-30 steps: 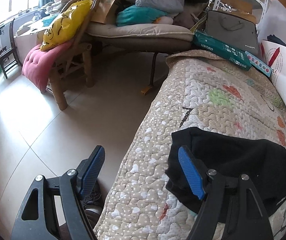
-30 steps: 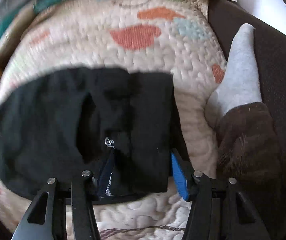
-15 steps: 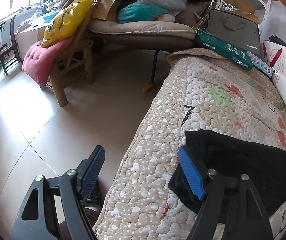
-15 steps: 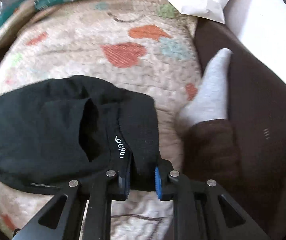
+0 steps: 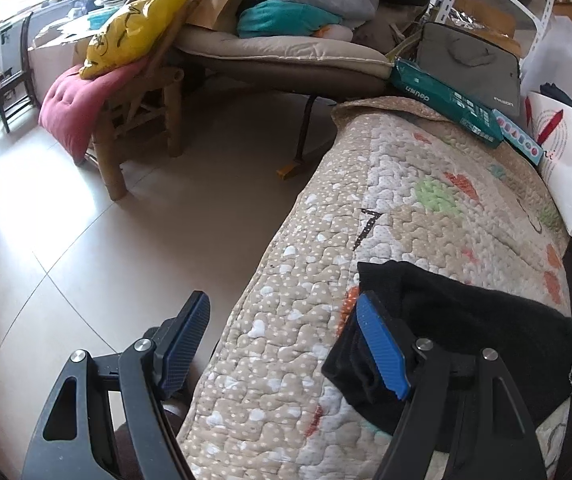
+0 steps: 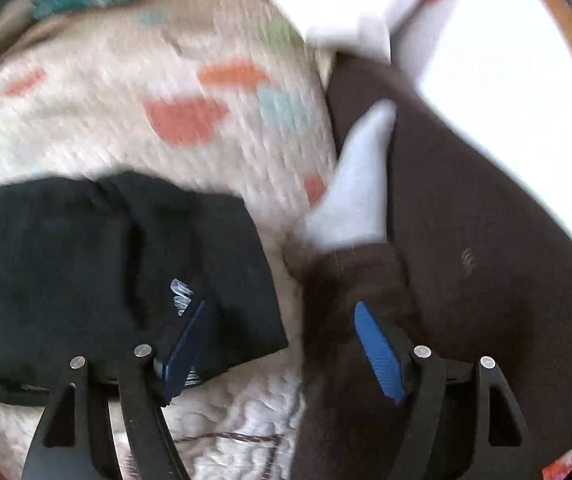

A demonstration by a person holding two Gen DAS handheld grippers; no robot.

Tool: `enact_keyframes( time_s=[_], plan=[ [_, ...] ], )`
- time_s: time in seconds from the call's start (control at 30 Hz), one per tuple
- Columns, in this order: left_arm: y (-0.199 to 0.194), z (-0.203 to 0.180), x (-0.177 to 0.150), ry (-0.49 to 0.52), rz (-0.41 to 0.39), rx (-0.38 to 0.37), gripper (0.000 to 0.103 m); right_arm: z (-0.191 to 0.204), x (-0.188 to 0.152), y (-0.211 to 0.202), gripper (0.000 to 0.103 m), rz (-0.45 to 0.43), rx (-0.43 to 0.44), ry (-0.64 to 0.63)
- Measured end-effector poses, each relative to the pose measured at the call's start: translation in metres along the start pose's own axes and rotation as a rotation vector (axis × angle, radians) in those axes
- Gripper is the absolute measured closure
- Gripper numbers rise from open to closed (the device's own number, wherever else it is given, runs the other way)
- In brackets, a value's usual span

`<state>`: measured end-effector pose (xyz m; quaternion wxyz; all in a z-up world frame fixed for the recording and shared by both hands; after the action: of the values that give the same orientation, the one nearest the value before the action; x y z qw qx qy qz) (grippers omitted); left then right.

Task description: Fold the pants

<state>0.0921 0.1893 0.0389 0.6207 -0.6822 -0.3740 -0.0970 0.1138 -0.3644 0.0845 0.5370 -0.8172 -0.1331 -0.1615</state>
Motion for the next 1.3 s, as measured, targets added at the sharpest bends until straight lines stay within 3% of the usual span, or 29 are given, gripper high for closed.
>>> enact_keyframes(
  time_s=[0.03, 0.1, 0.17, 0.27, 0.4, 0.47, 0.53, 0.6, 0.67, 0.77, 0.87, 1.0, 1.03, 1.13, 1.23, 1.3],
  plan=[
    [-0.002, -0.004, 0.0, -0.001, 0.004, 0.014, 0.028, 0.014, 0.005, -0.014, 0.024, -0.045, 0.059, -0.021],
    [-0.013, -0.019, 0.002, -0.028, 0.009, -0.068, 0.028, 0.045, 0.014, -0.033, 0.024, -0.095, 0.163, -0.058],
    [-0.025, -0.046, 0.002, -0.009, -0.016, -0.139, 0.027, 0.072, 0.023, -0.042, 0.024, -0.107, 0.185, -0.085],
    [-0.011, -0.074, -0.009, 0.034, 0.028, -0.209, 0.026, 0.098, 0.027, -0.045, 0.024, -0.114, 0.177, -0.123],
    [0.028, -0.081, -0.033, 0.115, 0.119, -0.116, 0.026, 0.065, 0.01, -0.017, 0.024, -0.032, 0.04, -0.095],
    [0.05, -0.072, -0.043, 0.098, 0.217, -0.054, 0.026, 0.024, 0.001, 0.0, 0.024, -0.002, -0.109, -0.04],
    [0.059, -0.06, -0.05, 0.049, 0.262, -0.057, 0.025, -0.006, -0.002, 0.003, 0.024, 0.0, -0.133, 0.039],
    [0.057, -0.056, -0.054, 0.022, 0.26, -0.066, 0.025, -0.017, -0.001, -0.006, 0.024, -0.02, -0.029, 0.126],
    [0.054, -0.055, -0.06, 0.038, 0.247, -0.053, 0.023, 0.001, 0.005, -0.014, 0.024, -0.047, 0.072, 0.123],
    [0.052, -0.052, -0.064, 0.033, 0.24, -0.048, 0.02, 0.067, 0.019, -0.018, 0.024, -0.056, 0.237, 0.025],
    [0.052, -0.047, -0.063, 0.017, 0.252, -0.051, 0.02, 0.135, 0.028, -0.012, 0.024, -0.034, 0.334, -0.045],
    [0.044, -0.042, -0.067, 0.038, 0.269, -0.033, 0.02, 0.203, 0.039, 0.02, 0.022, 0.057, 0.366, -0.094],
    [0.04, -0.04, -0.069, 0.05, 0.272, -0.027, 0.02, 0.21, 0.042, 0.029, 0.015, 0.081, 0.359, -0.083],
    [0.024, -0.035, -0.067, 0.07, 0.241, -0.018, 0.02, 0.212, 0.048, 0.037, 0.011, 0.128, 0.351, -0.034],
    [0.013, -0.028, -0.062, 0.062, 0.205, -0.022, 0.02, 0.216, 0.047, 0.01, 0.012, 0.086, 0.344, -0.036],
    [0.009, -0.023, -0.057, 0.046, 0.187, -0.035, 0.02, 0.226, 0.043, -0.013, 0.012, 0.036, 0.384, -0.058]
  ],
)
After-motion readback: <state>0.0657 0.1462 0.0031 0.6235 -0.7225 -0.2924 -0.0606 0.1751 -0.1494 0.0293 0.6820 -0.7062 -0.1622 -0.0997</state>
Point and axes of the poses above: each gripper's, at about its wrist camera, not at the fingertips, and y roughly the way its jaws point, z to its left, x to its top, the point moved 3 cm from there along y, roughly the way its jaws point
